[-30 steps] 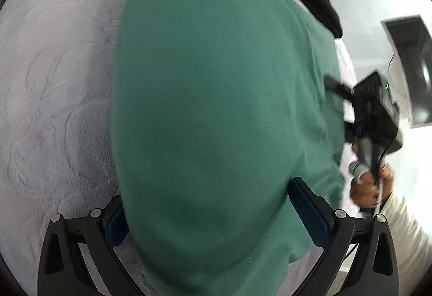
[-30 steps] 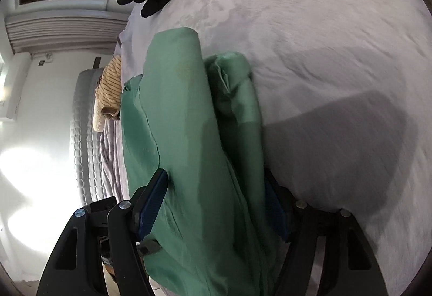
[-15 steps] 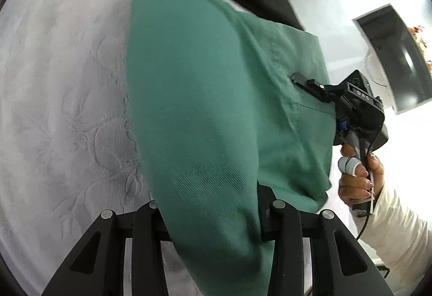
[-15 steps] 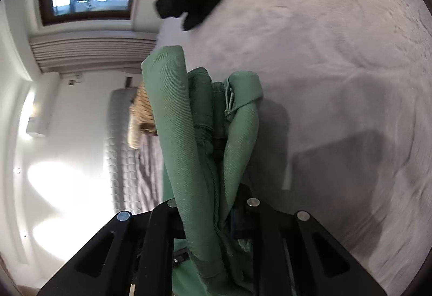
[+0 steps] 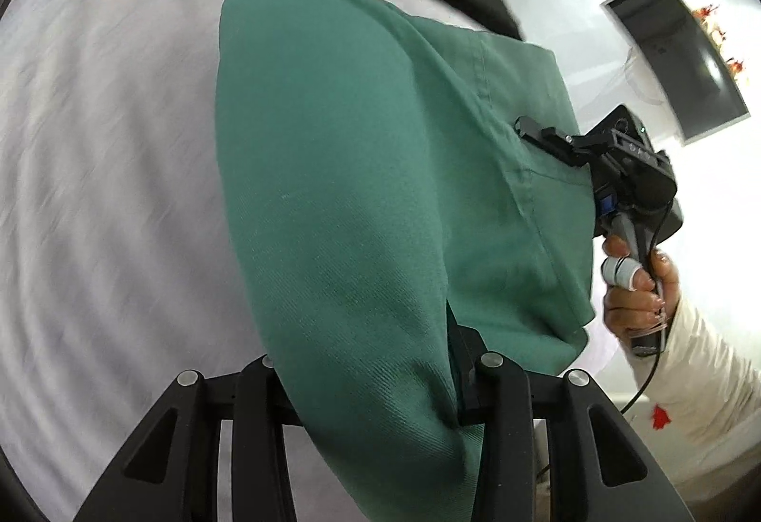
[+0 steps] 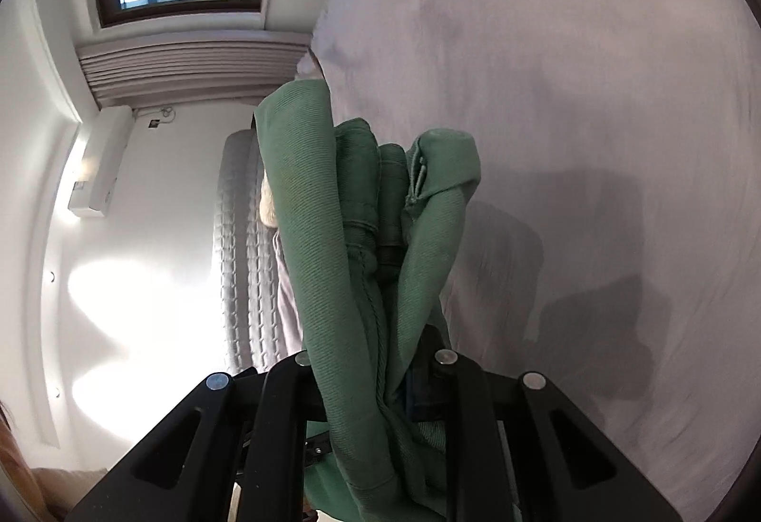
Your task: Fold large clothes
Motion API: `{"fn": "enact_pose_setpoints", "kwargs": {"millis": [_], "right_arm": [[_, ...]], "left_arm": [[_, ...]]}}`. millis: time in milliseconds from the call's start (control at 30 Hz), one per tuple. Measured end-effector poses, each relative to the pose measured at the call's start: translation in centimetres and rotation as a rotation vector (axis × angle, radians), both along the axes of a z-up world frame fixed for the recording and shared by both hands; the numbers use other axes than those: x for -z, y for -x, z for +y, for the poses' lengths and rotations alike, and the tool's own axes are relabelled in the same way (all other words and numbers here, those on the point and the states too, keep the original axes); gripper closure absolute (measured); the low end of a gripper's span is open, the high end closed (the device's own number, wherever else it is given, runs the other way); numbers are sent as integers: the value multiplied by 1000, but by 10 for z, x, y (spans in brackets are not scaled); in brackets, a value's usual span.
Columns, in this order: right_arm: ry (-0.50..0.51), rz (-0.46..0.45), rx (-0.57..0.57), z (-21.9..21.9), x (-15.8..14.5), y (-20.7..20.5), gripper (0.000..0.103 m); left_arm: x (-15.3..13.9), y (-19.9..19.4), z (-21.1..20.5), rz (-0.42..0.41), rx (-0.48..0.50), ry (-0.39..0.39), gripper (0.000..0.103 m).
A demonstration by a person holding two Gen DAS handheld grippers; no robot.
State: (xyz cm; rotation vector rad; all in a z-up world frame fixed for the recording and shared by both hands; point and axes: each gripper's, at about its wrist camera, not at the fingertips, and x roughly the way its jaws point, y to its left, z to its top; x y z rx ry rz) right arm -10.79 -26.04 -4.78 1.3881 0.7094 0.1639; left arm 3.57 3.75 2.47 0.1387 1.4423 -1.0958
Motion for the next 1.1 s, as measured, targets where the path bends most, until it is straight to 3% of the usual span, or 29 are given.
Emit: {"fn": "enact_pose_setpoints", "kwargs": {"millis": [100, 167, 233, 300, 400, 500, 567, 633, 733, 767, 833, 900, 1100], "right_arm": [[-37, 70, -10, 33, 32, -2, 86], [-33, 159, -9, 50, 53, -8, 86], [5, 207, 12, 53, 56, -9, 82], [87, 260, -5, 53, 43, -10, 76], [274, 359, -26, 53, 16, -12, 47], [406, 378, -28, 53, -11, -10, 47], [421, 361, -55, 57, -17, -16, 51], [487, 382, -85, 64, -14, -22, 96], [581, 418, -83, 61, -6, -26, 96], [600, 448, -82, 56, 8, -14, 96], [558, 488, -65, 47, 31, -11, 96], [435, 461, -3, 36, 46, 0, 96], [446, 475, -14, 40, 17, 12, 95]], "left_arm": [[28, 7, 34, 37, -24, -72, 59], [55, 12, 53, 25, -62, -173, 44], [68, 16, 64, 8, -59, -211, 39], [62, 19, 71, 3, -37, -187, 38], [36, 12, 92, -57, -8, -145, 38], [15, -1, 97, -131, -53, -109, 38], [14, -12, 88, -179, -91, -111, 38], [21, -20, 83, -208, -135, -135, 38], [47, -26, 73, -225, -155, -160, 36], [51, -28, 80, -227, -159, -165, 25], [56, -25, 71, -245, -176, -172, 18], [57, -23, 75, -235, -178, -184, 18], [29, -9, 81, -276, -135, -232, 18]]}}
